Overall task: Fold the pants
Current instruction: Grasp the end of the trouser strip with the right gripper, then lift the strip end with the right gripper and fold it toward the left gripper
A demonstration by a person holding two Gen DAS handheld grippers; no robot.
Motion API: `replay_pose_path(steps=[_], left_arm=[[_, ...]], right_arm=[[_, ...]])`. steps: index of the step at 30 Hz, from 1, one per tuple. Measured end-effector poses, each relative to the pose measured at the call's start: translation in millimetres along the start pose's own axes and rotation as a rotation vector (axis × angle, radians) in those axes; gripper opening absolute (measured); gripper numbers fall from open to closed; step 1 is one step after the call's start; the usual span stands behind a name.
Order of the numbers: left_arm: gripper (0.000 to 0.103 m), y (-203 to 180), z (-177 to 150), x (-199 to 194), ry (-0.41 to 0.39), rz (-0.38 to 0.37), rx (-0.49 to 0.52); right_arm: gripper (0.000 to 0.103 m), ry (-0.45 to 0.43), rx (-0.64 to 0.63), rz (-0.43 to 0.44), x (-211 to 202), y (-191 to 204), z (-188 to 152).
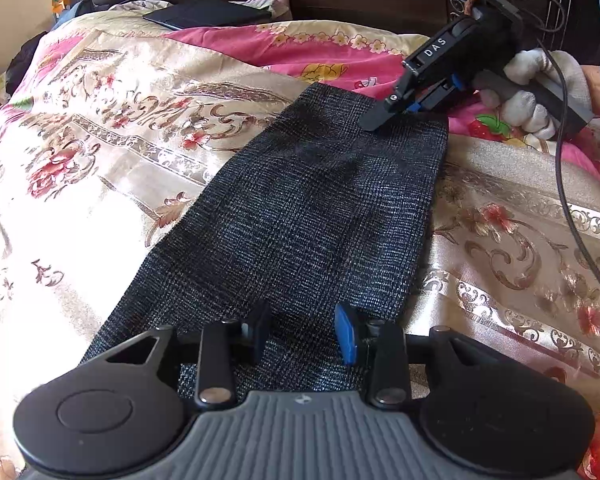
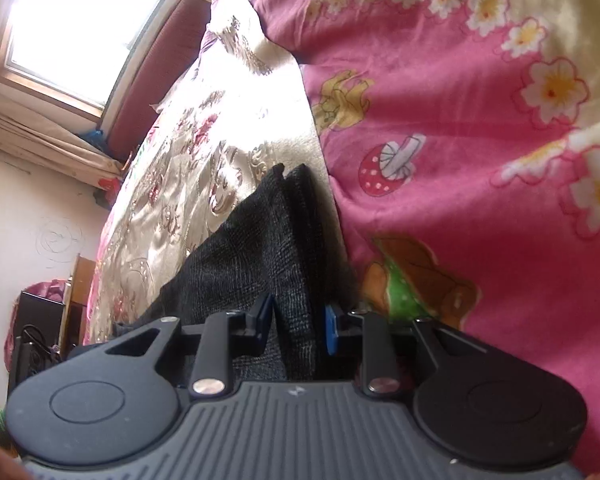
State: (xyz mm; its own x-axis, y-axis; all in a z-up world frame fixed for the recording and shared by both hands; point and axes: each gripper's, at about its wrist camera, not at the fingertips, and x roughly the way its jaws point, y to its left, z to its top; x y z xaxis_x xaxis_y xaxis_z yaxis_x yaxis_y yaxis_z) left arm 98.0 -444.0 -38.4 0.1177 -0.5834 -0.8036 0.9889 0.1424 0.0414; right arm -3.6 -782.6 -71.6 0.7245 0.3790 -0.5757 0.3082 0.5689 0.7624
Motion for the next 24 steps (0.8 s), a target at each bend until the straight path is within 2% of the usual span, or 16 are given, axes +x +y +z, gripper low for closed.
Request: replay_pose_path(steps=[1,2,4,6,7,10,13,16,19,22,24], left_arm=[[0.050,-0.7,0.6,-0.2,0.000,0.001,0.004],[0.050,-1.0,1.0,-0.4,-0.001,0.000,0.007],[0.051,-1.2,-1.1,-0.5,-0.004,0.001,0.009],[0.053,-0.7,-2.1,1.9,-0.004,0.008,-0.008],[0.054,0.2,-2.1,2.9,-0.003,0.008,-0.022],[0.054,2.5,-1.7,-0.1,-0.005,0.013,-0.063],[0.054,4.3,-8.3,-12.8,-0.027,0.036,-0.098],[0.055,7.3,-16.5,-11.1,-0.001,0.008,-0.185],[0.055,0.9,-18.2,-7.9,-0.038,0.012,-0.205],[0.055,1.1,-10.3,-7.5,-0.060,-0.048,-0.249],[0.055,-6.1,-2.9,-6.0,-0.076,-0.074,-0.231]], right_arm=[[0.032,0.002,0.007,0.022,5.9,2.3,1.3],[0.032,0.002,-0.015,0.034,9.8,8.5,1.8],[0.022,0.005,-0.070,0.023,15.0,19.7,0.3],[0.012,0.000,-0.038,-0.041,24.4,19.9,2.0],[0.012,-0.006,-0.002,-0.057,29.9,20.3,1.9],[0.010,-0.028,-0.047,-0.146,31.5,48.0,-6.1],[0.009,-0.069,-0.029,-0.135,14.8,73.3,-19.4],[0.008,-0.156,0.041,-0.125,-11.5,95.2,-33.1],[0.008,-0.228,0.112,-0.109,-28.2,111.8,-43.8],[0.008,-0.251,0.119,-0.163,-39.2,129.1,-51.4],[0.008,-0.255,0.129,-0.198,-45.5,133.0,-53.8]])
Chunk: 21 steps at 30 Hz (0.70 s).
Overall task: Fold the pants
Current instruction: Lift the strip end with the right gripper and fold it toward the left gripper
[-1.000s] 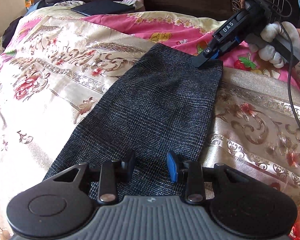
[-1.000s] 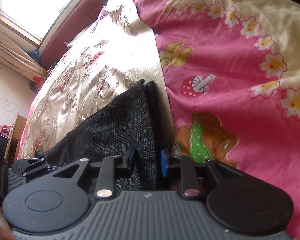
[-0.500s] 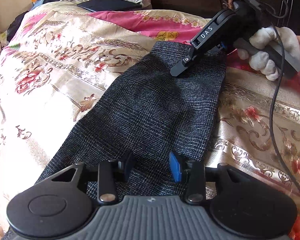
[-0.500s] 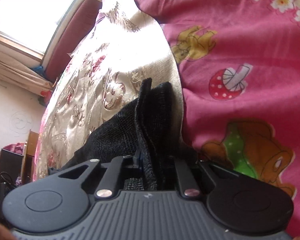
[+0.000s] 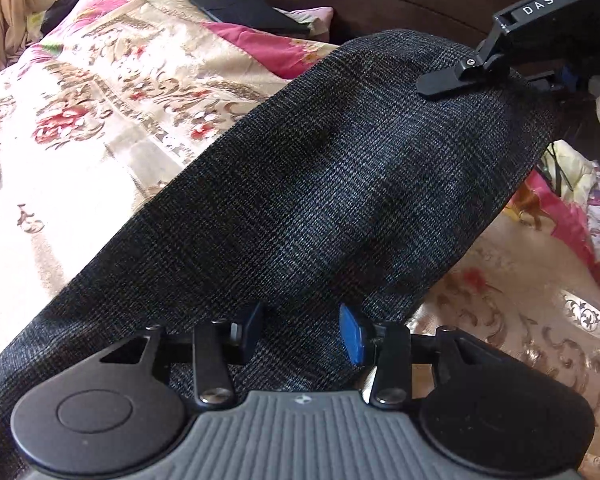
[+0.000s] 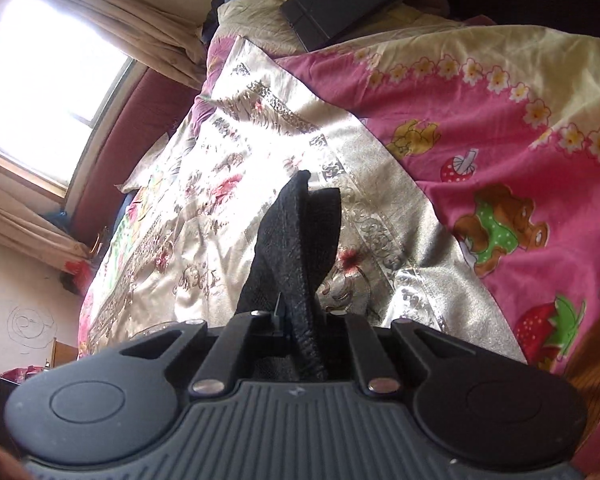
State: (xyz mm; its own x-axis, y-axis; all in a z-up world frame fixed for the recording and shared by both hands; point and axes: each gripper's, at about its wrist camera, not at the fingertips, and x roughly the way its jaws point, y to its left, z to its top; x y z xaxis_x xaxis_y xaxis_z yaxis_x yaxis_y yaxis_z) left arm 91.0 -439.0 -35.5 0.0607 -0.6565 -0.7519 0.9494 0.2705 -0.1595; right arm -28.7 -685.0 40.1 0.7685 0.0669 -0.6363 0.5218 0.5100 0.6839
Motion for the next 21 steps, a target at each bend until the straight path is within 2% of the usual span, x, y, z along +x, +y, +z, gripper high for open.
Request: replay_pose_path(steps=[2,5,7,9,11,15,17,21], left_arm=[[0.055,-12.2,4.6,3.6,-0.014,-0.025,0.037],[0.055,-29.0,10.8,11.4,-0.016,-0.075,0.033],[0.054,-37.4,12.0,10.4,-0.022,-0.076,0.041],[0.054,-32.8,8.9,-3.0,-0.038,-0.086,-0.010],[0.054,-20.5,1.7,-21.2,-0.049,-0.071,-0.062],[0.054,10.0,-21.2,-63.7,-0.068,0.043,-0.119],[0.054,24.1,-31.9,-84.7,-0.085,0.106,-0.146],[0.054,67.8,-60.4,-137.1,-0.136,0.183,-0.268]], right_arm=[[0.008,-0.008,0.008,-0.042,-6.3,0.0,1.4],[0.008,-0.031,0.002,-0.105,-18.8,-3.1,4.9],[0.008,-0.040,0.012,-0.142,-23.3,-7.1,7.9],[0.008,-0.033,0.001,-0.159,-24.7,-1.5,8.2],[0.008,-0.020,-0.045,-0.122,-24.0,17.1,4.5],[0.008,0.032,-0.135,-0.018,-7.7,75.8,-16.9],[0.008,0.071,-0.160,0.050,8.4,106.8,-37.0],[0.008,0.157,-0.220,0.134,51.0,165.4,-88.1]])
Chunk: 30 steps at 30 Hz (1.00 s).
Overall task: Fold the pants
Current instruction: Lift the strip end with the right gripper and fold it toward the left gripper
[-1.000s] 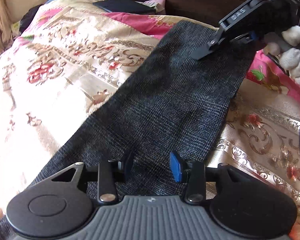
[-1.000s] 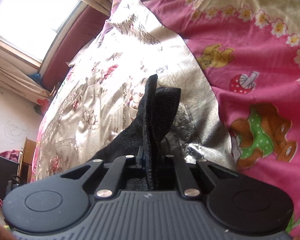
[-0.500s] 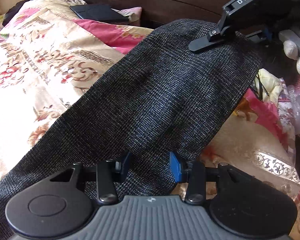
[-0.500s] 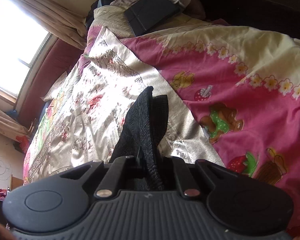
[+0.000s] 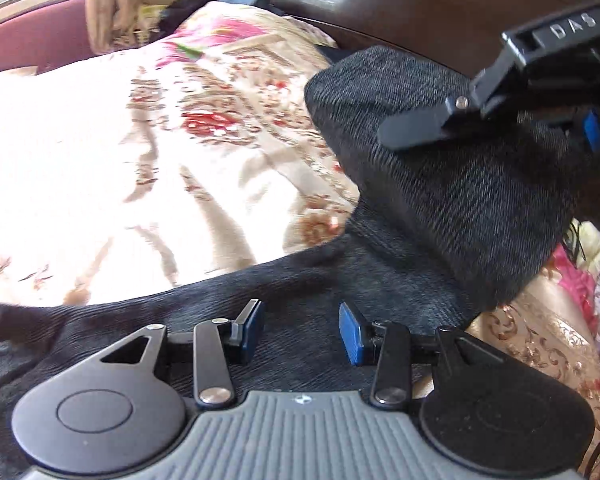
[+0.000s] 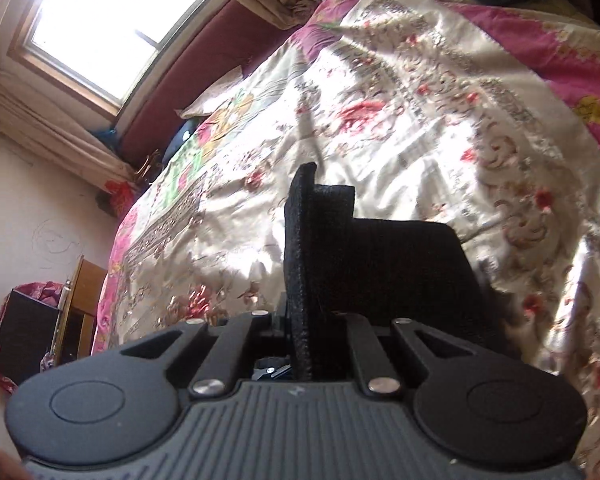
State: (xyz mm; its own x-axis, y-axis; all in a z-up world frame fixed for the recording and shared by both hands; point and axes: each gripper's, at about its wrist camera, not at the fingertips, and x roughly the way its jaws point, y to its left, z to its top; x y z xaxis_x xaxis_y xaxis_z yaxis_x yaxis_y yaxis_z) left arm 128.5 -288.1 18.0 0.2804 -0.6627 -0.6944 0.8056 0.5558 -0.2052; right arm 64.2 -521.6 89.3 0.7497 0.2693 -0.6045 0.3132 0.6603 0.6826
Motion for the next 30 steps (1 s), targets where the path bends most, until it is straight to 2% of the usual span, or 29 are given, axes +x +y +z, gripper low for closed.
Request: replay_pose_path(steps=[3,6,9,13,16,24,27,30], left_arm=[[0.054,38.2,-10.6,-35.6,-0.046,0.091,-0.030],[0.054,77.8,-29.1,-66.7,-0.062,0.165,-0.054],[0.054,119.1,-48.1,-94.3,-0.082,0.227,-0.113],[0.054,165.9,-68.8,-121.3,-0.129,0.299,-0.185],[0.054,199.3,-83.9,-141.5,-0.154,0.353,-0.230],[0.055,259.9,-120.1,-177.3,-0.156,0.491,-0.281],[0.055,275.1,-132.8,-182.9,-0.144,0.527,-0.298],[0.055,282.1,-146.9,-188.9,-0.136,0.546,-0.313]], right_arm=[[0.008,0.076,-0.038,0.047,52.7,45.7,-28.5],[0.008,0.125,-0.082,0.054,98.9,86.6,-54.2],[0.008,0.166,-0.063,0.075,139.8,118.9,-76.3],[0.008,0.177,-0.065,0.077,183.7,160.1,-101.5],[0.008,0.180,-0.112,0.078,210.0,192.1,-116.6],[0.009,0.242,-0.247,0.109,268.9,266.1,-167.4],[0.009,0.265,-0.280,0.116,290.1,281.4,-184.6],[0.009,0.276,-0.283,0.082,311.1,282.1,-194.4]])
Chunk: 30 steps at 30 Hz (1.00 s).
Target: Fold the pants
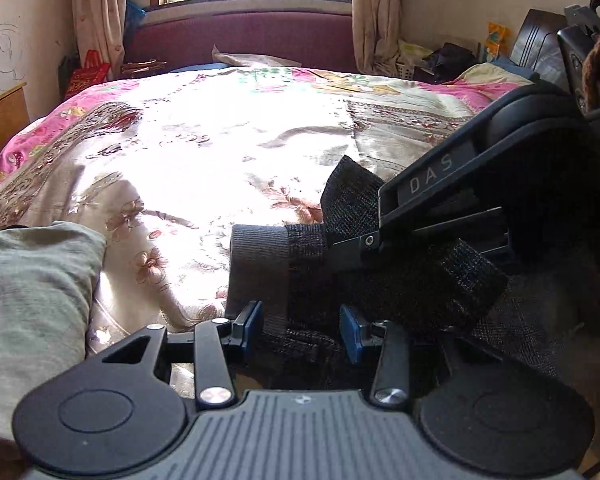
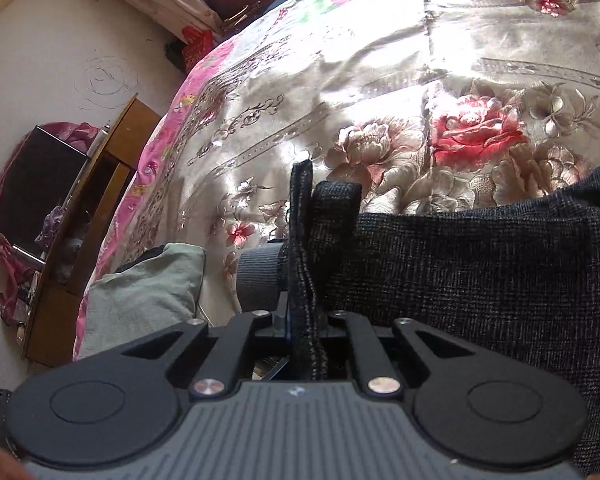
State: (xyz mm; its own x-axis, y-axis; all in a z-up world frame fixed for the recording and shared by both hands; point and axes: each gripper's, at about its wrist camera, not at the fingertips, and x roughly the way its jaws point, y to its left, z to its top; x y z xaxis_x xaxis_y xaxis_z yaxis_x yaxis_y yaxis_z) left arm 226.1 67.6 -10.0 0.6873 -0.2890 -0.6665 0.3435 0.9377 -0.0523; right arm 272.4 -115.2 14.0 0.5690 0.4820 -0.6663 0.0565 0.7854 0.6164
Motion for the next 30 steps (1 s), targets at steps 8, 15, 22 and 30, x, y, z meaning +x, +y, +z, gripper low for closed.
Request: replay_pose_path(steps=[8,15,22,30], left_arm=[[0.055,7.9,-27.5,-9.1,0.030,0.047,0.011],[0.056,17.6,-29.5,-33.2,0.051,0.084,0.026],[0.056,14.5,-14.7,-50.0,-0.030,0.092,0.053],[0.057,-8.5,27.1,7.9,-0.109,-0.047,0.178]], right_arm=[[0.015,-0.040,-0.030,-0.044,45.2,7.8,-11.3],[0.049,-0.064,-0.048,0.068,43.1,30.1,-6.5],[0.048,-0.140,-0.086,0.027,-11.2,12.1,-3.8],[0.049,-0.231,-0.193,-0.302,-88.5,-88.8,-7.1]])
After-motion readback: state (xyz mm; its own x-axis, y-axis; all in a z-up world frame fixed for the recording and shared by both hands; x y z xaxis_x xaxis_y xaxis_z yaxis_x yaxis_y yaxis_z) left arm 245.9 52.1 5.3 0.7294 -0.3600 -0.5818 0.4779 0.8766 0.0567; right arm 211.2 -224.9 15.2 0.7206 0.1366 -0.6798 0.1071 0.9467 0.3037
